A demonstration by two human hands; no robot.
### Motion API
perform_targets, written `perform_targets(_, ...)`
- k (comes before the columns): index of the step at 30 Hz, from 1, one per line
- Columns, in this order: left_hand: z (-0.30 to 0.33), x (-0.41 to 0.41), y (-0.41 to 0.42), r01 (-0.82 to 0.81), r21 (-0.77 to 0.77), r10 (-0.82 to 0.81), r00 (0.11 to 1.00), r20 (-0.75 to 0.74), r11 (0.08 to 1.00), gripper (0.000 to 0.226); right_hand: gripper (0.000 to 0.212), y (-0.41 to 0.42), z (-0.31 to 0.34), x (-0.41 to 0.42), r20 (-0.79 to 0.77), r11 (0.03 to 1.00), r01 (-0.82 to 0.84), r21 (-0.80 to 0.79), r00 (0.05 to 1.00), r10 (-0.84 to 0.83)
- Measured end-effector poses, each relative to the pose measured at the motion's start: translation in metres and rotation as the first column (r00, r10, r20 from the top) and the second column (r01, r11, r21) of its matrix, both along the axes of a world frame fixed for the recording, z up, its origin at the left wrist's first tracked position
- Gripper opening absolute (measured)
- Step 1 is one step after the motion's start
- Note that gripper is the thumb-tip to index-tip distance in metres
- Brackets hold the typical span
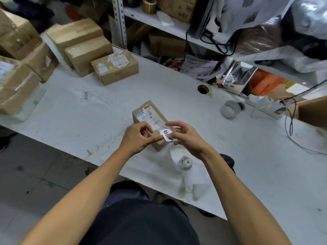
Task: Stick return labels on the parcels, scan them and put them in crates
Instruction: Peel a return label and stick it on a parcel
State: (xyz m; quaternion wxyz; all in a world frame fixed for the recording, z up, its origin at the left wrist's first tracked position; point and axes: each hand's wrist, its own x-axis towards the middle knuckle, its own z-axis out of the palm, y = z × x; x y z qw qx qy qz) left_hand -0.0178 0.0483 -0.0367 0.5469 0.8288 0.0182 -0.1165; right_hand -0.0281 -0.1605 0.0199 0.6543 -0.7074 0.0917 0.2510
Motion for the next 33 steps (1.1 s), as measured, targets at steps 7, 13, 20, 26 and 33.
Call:
perform_targets(7,-0.025,0.012,0.028,-0.125,-0.094,0.118,0.989,-0.084,0.988,0.062,0.044,0.042,-0.021,0.019,0.158,0.954,0.155,-0.256,0.980,-0.117)
perform_targets(13,-0.034,0.010,0.033,-0.090,-0.155,0.069,0.988,-0.135,0.984,0.081,0.036,0.062,-0.033,0.006,0.303,0.835,0.373,-0.404,0.916,-0.262)
perform_targets(20,-0.032,0.003,0.018,-0.219,-0.205,0.149,0.938,-0.313,0.954,0.091,0.056,0.068,-0.024,-0.001,0.275,0.625,0.344,-0.701,0.939,-0.208)
perform_targets(26,-0.021,0.002,0.002,-0.340,-0.321,0.153,0.859,-0.489,0.884,0.082,0.081,0.049,-0.017,0.007,0.125,0.459,0.134,-0.878,0.991,-0.048)
perform_targets(33,0.007,-0.017,-0.027,-0.263,-0.294,0.161,0.931,-0.328,0.919,0.057,0.036,0.021,-0.013,-0.036,0.176,0.710,0.164,-0.685,0.983,-0.057)
